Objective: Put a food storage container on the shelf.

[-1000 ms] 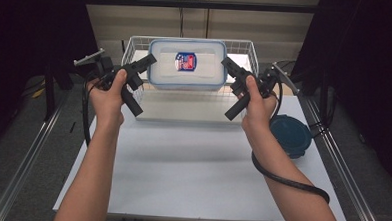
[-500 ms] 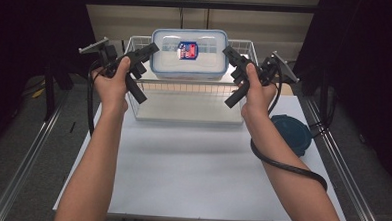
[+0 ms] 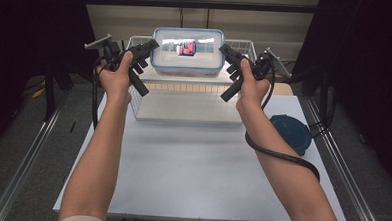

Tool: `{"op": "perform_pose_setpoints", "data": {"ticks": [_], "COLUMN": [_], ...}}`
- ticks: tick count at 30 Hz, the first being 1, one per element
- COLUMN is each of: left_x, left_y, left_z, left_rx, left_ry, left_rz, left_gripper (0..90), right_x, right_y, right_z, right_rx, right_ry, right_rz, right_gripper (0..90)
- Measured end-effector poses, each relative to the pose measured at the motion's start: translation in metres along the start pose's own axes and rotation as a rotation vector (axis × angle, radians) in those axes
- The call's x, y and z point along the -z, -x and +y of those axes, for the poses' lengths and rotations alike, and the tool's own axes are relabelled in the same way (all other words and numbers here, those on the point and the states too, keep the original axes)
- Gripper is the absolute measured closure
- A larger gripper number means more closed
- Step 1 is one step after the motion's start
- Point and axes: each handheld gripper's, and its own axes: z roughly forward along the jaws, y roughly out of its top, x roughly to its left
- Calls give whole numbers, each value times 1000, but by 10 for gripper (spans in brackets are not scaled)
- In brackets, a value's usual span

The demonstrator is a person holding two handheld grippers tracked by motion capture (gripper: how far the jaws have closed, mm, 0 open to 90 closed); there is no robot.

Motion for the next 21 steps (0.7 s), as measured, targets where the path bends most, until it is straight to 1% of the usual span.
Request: {"op": "perform_pose_setpoints", "data": {"ticks": [1,2,3,4,5,6,7,8,9,10,11,12,13,14,15,16,17,18,20,21], "left_x": [-1,-2,-4,-5,-7,-8,-9,-11,-11,-12,-13,-14,-14,-16,-16,-18,-19,-20,-22,-23], "left_y": [-1,-2,-3,-3,-3,-5,-5,-7,-8,-9,-11,-12,-13,-15,-15,-17,-17,-18,-18,-18], "left_z": [1,1,1,1,1,2,1,1,1,1,1,1,1,1,1,1,1,2,2,2], "left_rx": [-6,3,-2,8,14,11,10,8,14,5,15,15,19,21,36,27,41,35,44,29], "left_ry": [4,2,0,4,11,3,1,2,4,-6,-7,-1,-7,-2,-8,0,16,9,13,1], "left_rz": [1,10,14,19,27,30,47,41,44,50,47,47,54,54,60,56,54,62,70,85], "left_gripper": [556,556,556,556,556,556,556,556,556,557,556,556,556,556,556,556,556,556,555,551], "right_x": [-1,-3,-4,-5,-7,-9,-10,-11,-13,-14,-16,-17,-18,-19,-20,-21,-21,-23,-25,-26], "right_y": [1,2,3,4,6,8,10,11,12,13,14,14,15,16,16,17,17,18,18,19], "right_z": [0,0,0,0,0,1,1,1,1,1,2,2,2,3,2,3,3,3,4,4], "right_rx": [-3,-7,-16,-20,-22,-16,-22,-21,-12,-11,-10,-10,-2,-6,-7,-10,-11,-8,-11,-12], "right_ry": [0,-2,-5,-2,-5,-7,-5,-6,-3,-3,-6,-7,-4,-8,-5,-4,-4,-2,-4,0], "right_rz": [-1,-6,-11,-15,-20,-28,-30,-39,-48,-52,-52,-59,-63,-66,-68,-68,-71,-73,-82,-83], "right_gripper": [602,602,601,599,598,597,596,593,592,590,590,590,590,589,590,590,590,590,589,588]}}
